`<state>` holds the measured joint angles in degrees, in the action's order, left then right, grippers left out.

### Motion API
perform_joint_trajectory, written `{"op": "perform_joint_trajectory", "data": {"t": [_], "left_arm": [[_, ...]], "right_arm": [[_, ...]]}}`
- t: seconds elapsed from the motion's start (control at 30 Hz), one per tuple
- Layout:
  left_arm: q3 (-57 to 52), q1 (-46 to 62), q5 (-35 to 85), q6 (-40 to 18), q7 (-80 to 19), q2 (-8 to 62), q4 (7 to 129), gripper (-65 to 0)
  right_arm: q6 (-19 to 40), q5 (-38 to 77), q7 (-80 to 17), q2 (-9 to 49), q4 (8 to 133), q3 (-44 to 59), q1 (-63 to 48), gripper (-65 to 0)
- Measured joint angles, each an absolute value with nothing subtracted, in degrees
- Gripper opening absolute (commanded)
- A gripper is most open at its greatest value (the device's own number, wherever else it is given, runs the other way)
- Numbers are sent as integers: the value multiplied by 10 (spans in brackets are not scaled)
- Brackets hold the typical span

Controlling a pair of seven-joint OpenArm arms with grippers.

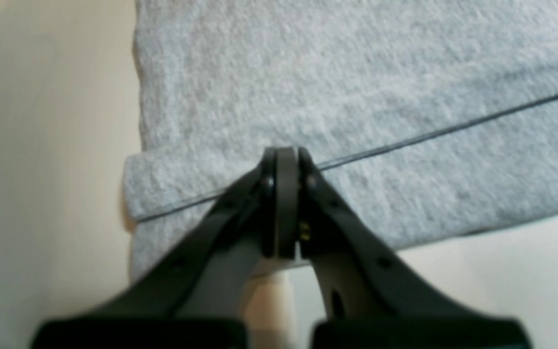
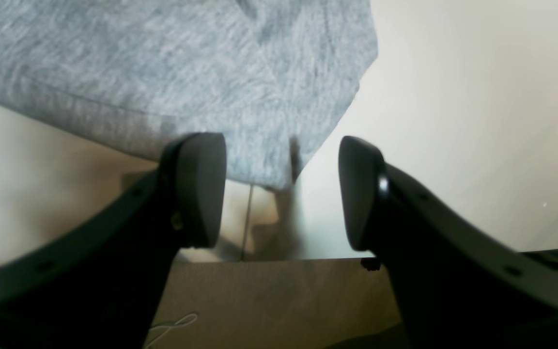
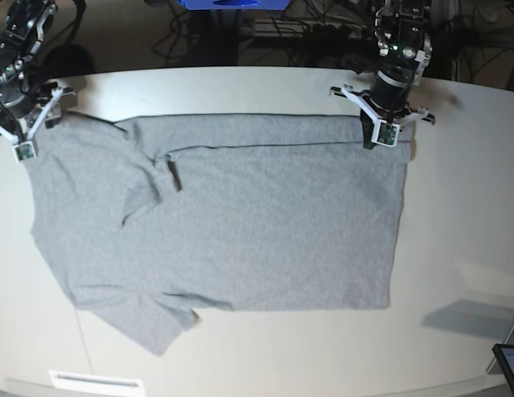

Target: Fold the T-shirt properly

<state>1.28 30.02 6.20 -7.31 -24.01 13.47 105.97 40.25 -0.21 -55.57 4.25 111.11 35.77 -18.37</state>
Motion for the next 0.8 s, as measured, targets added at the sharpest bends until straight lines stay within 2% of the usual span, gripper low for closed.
{"op": "perform_joint_trajectory", "data": {"t": [0.37,0.4,0.57,0.63,0.67,0.8], "left_arm": [[13,300,62,-73,-240,135,1060,-650],[13,300,62,-73,-240,135,1060,-650],[13,300,62,-73,-240,135,1060,-650],[13,300,62,-73,-240,135,1060,-650],[13,300,62,-73,-240,135,1060,-650],[13,304,62,-73,-240,143,1060,-650]], "right_arm": [[401,-4,-532,43,1064,358,-173,-308],[401,-4,-532,42,1064,358,-173,-332],[401,-4,-534,43,1064,358,-173,-557],[401,-4,-534,43,1064,358,-173,-625],[401,-4,-534,43,1064,358,-173,-647],[401,-4,-534,46,1064,358,-173,-650]]}}
